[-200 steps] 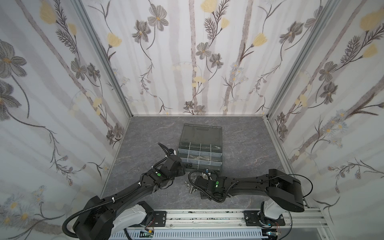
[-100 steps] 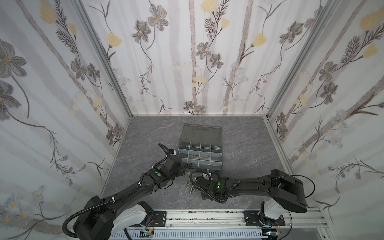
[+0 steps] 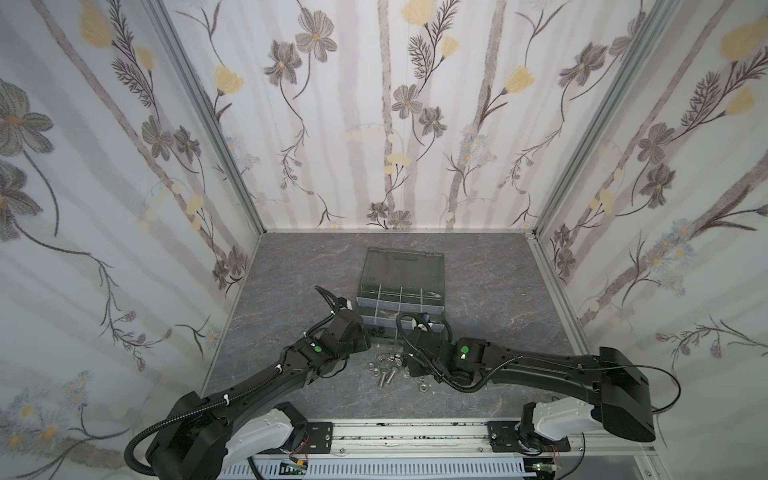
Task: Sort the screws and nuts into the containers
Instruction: 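Lift the silver bolt into the box and release it in the near compartment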
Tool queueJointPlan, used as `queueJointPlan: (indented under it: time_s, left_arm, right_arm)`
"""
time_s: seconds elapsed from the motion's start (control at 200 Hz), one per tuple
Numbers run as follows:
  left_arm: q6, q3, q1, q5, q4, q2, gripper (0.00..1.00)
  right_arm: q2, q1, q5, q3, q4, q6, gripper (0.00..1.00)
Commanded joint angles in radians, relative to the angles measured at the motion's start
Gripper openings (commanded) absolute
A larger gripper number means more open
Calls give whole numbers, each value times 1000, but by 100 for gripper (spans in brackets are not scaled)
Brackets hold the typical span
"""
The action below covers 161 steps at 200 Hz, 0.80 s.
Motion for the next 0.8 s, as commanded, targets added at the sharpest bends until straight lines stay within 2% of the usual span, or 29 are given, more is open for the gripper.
queueJointPlan:
  time_s: [0.0, 0.14, 0.29, 0.65, 0.799]
  left_arm:
    - [-13, 8, 2, 3, 20, -1, 56]
    - [-25, 6, 1, 4, 20, -9, 56]
    - [-33, 3, 2, 2, 20, -18, 56]
    - [-45, -3, 2, 9, 20, -18, 57]
    - [-48, -7, 2, 9, 20, -18, 57]
  right_arm:
    - [-26, -79, 55, 28, -1, -113, 11]
    - [-7, -157, 64, 72, 36, -203, 11]
    - [43, -204, 37, 82, 80, -236, 11]
    - [175, -207, -33, 65, 180, -233, 11]
    - [197, -208, -39, 55, 195, -223, 16]
